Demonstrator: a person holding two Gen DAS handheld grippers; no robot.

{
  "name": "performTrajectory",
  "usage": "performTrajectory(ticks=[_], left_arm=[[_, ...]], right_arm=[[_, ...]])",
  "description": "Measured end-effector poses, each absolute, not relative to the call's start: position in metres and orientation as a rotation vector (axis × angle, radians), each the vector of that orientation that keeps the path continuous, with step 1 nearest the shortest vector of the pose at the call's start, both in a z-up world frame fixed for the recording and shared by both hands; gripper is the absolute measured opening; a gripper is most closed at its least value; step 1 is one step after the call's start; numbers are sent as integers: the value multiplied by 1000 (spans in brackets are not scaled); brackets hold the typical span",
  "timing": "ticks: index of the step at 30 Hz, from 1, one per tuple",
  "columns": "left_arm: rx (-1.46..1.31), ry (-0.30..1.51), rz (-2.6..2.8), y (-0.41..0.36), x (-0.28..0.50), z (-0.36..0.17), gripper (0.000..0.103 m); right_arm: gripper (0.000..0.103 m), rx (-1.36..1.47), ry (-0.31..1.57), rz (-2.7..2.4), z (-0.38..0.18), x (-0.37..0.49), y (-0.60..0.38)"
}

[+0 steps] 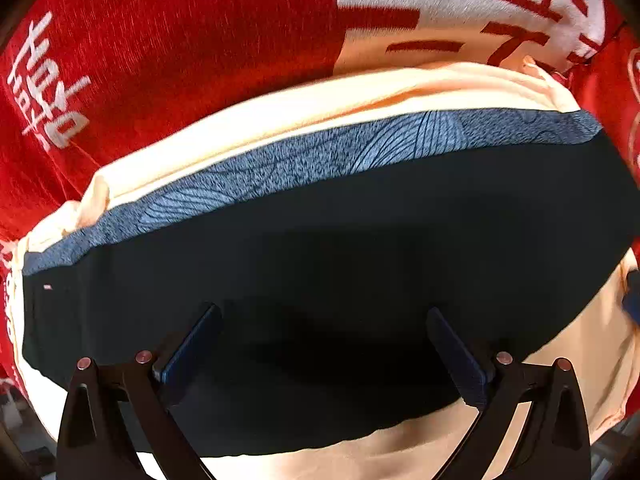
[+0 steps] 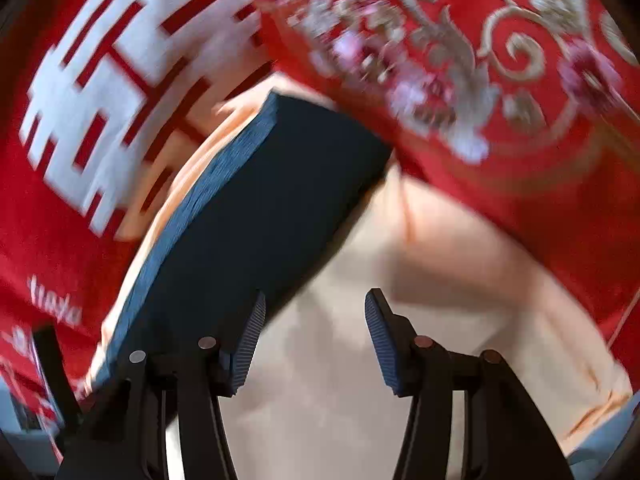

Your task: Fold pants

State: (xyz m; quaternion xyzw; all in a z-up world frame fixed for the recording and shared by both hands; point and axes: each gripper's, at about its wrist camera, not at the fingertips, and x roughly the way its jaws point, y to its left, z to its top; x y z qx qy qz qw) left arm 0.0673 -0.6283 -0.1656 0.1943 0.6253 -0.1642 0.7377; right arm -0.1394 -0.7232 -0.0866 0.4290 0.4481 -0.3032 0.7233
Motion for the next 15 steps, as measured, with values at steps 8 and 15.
performTrajectory(ticks=[8, 15], left_arm=[[416, 1358, -354, -629, 65, -185, 103], [406, 1346, -327, -644, 53, -191, 103]], right_arm=[[9, 846, 948, -685, -79, -113, -745], [19, 852, 1003, -669, -94, -119, -759]])
